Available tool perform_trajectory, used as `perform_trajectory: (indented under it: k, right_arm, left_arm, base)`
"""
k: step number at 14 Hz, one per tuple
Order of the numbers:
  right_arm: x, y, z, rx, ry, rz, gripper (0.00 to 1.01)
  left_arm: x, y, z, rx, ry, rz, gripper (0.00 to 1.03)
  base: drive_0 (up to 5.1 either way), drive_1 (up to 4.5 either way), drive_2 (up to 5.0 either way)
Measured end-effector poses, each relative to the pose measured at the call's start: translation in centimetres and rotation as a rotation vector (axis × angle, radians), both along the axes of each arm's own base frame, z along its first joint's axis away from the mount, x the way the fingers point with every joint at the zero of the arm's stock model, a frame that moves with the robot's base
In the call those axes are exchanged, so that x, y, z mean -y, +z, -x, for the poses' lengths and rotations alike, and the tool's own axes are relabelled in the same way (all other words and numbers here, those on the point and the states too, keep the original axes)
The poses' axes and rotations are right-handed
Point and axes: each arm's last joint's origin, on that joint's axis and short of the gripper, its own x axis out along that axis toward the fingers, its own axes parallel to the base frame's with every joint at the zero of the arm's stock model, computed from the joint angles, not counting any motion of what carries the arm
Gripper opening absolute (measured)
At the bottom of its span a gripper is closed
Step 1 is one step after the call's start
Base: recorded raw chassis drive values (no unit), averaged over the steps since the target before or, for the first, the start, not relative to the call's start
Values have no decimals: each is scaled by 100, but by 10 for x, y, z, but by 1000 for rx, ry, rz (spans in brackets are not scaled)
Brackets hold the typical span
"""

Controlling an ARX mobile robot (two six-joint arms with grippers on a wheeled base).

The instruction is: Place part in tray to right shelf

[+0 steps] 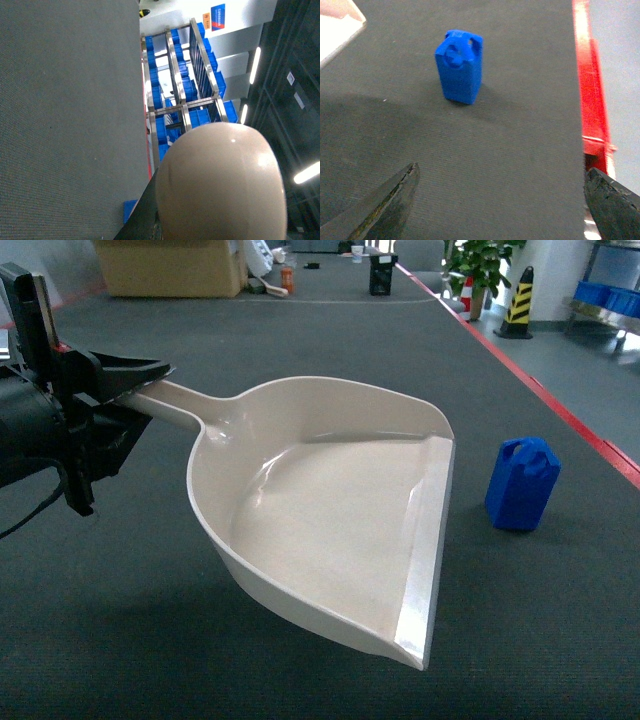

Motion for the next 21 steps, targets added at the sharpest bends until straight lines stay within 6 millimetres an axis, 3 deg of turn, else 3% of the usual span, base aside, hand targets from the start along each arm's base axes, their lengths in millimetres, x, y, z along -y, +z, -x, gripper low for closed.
perform_trajectory:
  k: [1, 4, 8, 9, 13, 15, 16, 18, 20, 21]
  right_arm:
    - [-16, -20, -87, -141, 133, 17, 98]
    - [-33, -40, -124, -214, 188, -4, 98]
    - [-64, -47, -174, -214, 192, -37, 98]
    - [-71, -50, -183, -204, 157, -12, 90]
    - [-80, -54, -187, -188, 46, 27, 49]
    - [-69, -39, -167, -155, -56, 12, 47]
    - [-66, -15, -151, -128, -64, -12, 47]
    - [-75, 58, -119, 54, 7, -97, 47]
    - [-106, 109, -88, 186, 186, -252, 47]
    - [-124, 119, -78, 186, 272, -327, 47]
  left_arm:
    - [0, 0, 0, 2, 0, -2, 19]
    - [0, 0, 0, 3, 0, -5, 19]
    - [0, 0, 0, 5, 1, -8, 18]
    - [0, 0, 0, 5, 0, -8, 18]
    - [0, 0, 0, 6, 1, -8, 18]
    - [0, 0, 0, 5, 1, -8, 18]
    - [0, 0, 0, 5, 1, -8, 18]
    - [0, 0, 0, 5, 0, -8, 17]
    - [0, 0, 0, 5, 1, -8, 17]
    - [0, 0, 0, 5, 0, -8, 17]
  base:
    - [0, 0, 0]
    - [0, 0, 0]
    - [0, 0, 0]
    - [0, 0, 0]
    - [0, 0, 0]
    - [0, 0, 0]
    - [0, 0, 0]
    - [0, 0, 0]
    - [0, 0, 0]
    - [0, 0, 0]
